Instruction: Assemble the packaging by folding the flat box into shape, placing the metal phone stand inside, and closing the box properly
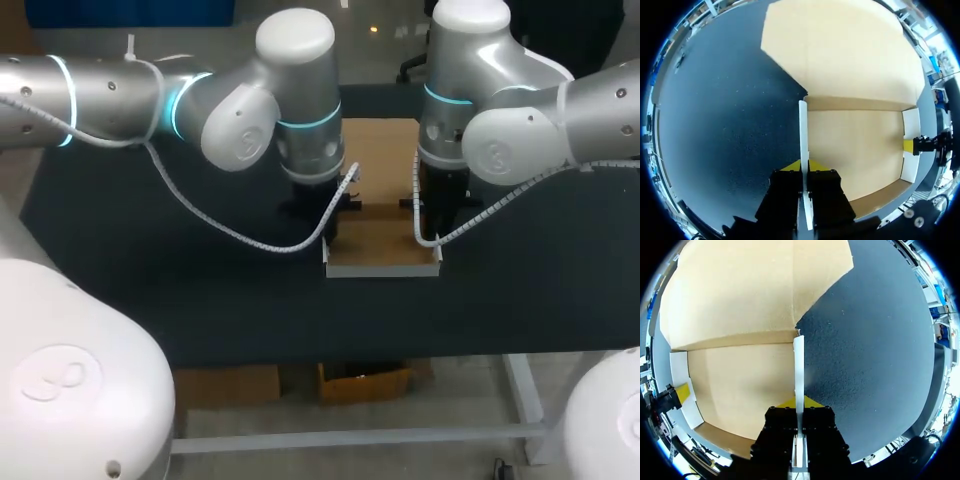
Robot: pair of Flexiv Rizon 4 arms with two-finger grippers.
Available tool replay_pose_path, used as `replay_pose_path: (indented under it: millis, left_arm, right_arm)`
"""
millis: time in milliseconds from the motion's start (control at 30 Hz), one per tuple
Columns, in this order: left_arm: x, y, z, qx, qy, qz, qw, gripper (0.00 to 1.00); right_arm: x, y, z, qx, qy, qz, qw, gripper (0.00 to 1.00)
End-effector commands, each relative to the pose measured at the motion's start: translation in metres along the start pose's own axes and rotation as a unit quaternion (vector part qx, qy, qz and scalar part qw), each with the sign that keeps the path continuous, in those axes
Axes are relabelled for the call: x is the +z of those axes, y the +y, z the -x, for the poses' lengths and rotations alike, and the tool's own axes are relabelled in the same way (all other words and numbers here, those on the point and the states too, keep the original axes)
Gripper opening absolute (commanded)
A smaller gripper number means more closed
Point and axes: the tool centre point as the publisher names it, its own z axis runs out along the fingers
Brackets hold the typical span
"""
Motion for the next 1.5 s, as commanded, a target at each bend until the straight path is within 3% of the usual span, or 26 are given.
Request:
replay_pose_path:
  millis: [33,200,300,333,500,633,733,967,1200,1500]
  left_arm:
    - [0.004,-0.004,-0.001,0.001,-0.034,0.008,0.999,0.00]
    - [0.006,-0.003,0.000,0.002,-0.034,0.016,0.999,0.00]
    - [0.007,-0.003,0.000,0.001,-0.036,0.017,0.999,0.00]
    - [0.007,-0.003,0.000,0.001,-0.037,0.017,0.999,0.00]
    - [0.005,-0.002,0.000,0.000,-0.040,0.014,0.999,0.00]
    - [0.004,-0.002,0.001,-0.003,-0.041,0.012,0.999,0.00]
    - [0.003,-0.001,0.002,-0.005,-0.042,0.009,0.999,0.00]
    - [0.000,0.001,0.004,-0.009,-0.044,0.005,0.999,0.00]
    - [-0.002,0.003,0.005,-0.010,-0.048,0.000,0.999,0.00]
    - [-0.002,0.004,0.005,-0.012,-0.053,-0.001,0.999,0.00]
  right_arm:
    - [0.001,0.000,0.000,0.000,-0.001,-0.001,1.000,0.00]
    - [0.001,0.000,0.000,0.000,-0.001,-0.001,1.000,0.01]
    - [0.001,0.000,0.000,0.000,-0.001,-0.001,1.000,0.11]
    - [0.001,0.000,0.000,0.000,-0.001,-0.001,1.000,0.24]
    - [-0.016,-0.008,0.002,-0.025,-0.003,0.031,0.999,0.48]
    - [-0.032,-0.016,0.008,-0.048,0.007,0.065,0.997,0.82]
    - [-0.042,-0.021,0.015,-0.059,0.023,0.086,0.994,0.98]
    - [-0.060,-0.035,0.030,-0.086,0.050,0.128,0.987,1.00]
    - [-0.077,-0.051,0.046,-0.146,0.079,0.180,0.970,1.00]
    - [-0.098,-0.068,0.057,-0.258,0.126,0.244,0.926,1.00]
